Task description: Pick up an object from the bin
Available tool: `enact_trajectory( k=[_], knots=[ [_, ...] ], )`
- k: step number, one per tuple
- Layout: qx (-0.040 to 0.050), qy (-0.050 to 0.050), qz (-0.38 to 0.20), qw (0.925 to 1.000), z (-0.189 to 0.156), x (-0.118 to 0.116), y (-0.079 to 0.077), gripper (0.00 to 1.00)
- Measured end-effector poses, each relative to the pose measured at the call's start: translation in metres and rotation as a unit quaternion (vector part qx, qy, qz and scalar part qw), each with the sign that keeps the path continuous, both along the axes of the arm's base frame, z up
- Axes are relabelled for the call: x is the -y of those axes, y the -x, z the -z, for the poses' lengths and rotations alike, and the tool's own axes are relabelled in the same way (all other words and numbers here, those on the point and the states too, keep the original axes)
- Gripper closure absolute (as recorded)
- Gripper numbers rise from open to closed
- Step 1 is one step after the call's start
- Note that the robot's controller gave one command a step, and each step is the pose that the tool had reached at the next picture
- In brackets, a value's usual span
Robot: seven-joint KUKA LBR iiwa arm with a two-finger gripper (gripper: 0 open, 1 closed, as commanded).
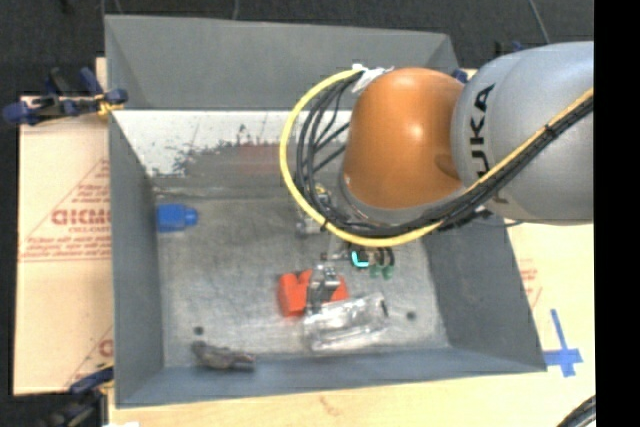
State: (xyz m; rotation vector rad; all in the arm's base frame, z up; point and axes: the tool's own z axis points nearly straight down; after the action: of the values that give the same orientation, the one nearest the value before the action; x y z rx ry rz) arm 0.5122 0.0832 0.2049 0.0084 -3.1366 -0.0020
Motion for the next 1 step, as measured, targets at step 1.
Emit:
enact_trajectory(
  k=[1],
  knots=[
    [0.0010,0.000,0.065,0.9979,0.1213,0.0215,0.0106,0.00]
  ],
)
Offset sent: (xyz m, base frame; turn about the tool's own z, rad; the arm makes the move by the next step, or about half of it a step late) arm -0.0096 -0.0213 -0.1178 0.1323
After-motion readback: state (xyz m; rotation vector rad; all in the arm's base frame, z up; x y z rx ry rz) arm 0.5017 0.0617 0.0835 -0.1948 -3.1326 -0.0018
